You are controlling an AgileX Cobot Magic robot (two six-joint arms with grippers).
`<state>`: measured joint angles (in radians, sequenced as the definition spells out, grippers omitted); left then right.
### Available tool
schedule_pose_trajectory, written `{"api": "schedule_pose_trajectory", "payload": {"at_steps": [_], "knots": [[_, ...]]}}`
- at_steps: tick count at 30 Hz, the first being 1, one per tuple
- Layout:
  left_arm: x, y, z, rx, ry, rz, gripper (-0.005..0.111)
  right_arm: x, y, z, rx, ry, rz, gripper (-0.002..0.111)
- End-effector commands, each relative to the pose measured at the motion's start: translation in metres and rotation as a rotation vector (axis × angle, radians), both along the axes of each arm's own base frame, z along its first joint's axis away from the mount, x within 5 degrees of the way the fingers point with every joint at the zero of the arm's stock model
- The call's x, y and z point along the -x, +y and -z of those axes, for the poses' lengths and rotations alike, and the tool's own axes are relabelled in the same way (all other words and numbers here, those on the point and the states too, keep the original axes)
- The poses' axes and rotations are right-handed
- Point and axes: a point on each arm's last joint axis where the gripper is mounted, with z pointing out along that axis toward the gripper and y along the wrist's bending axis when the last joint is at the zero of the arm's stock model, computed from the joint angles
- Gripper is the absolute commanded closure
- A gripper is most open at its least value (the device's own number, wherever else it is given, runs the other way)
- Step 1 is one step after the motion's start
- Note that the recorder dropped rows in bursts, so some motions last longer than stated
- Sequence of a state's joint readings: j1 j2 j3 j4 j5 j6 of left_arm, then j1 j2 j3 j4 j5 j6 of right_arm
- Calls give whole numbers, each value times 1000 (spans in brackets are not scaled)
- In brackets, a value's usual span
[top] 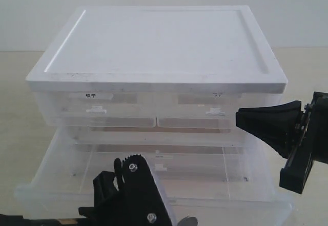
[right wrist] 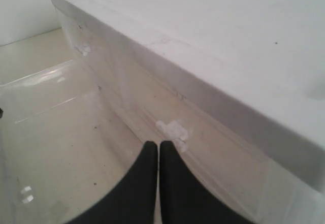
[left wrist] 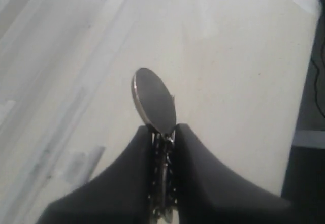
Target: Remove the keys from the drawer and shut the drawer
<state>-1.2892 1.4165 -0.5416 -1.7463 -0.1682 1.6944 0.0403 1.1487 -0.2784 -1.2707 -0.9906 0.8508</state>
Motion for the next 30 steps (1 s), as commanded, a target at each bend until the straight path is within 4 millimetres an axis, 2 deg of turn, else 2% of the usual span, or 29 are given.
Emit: {"api": "schedule_pose_trajectory", "payload": {"at_steps": [1, 11, 20, 30], "knots": [[-11, 4, 1, -4, -2, -13, 102, 0, 1, 0, -4, 3, -1, 109], [-35, 11, -2, 30, 22, -47, 102, 0, 1, 0, -4, 3, -1, 109], [-52, 3, -20, 83, -27, -44, 102, 0, 1, 0, -5, 5, -1, 109], [-80, 9, -9, 52, -8, -107, 102, 0, 1, 0, -4, 8, -3, 109]]}}
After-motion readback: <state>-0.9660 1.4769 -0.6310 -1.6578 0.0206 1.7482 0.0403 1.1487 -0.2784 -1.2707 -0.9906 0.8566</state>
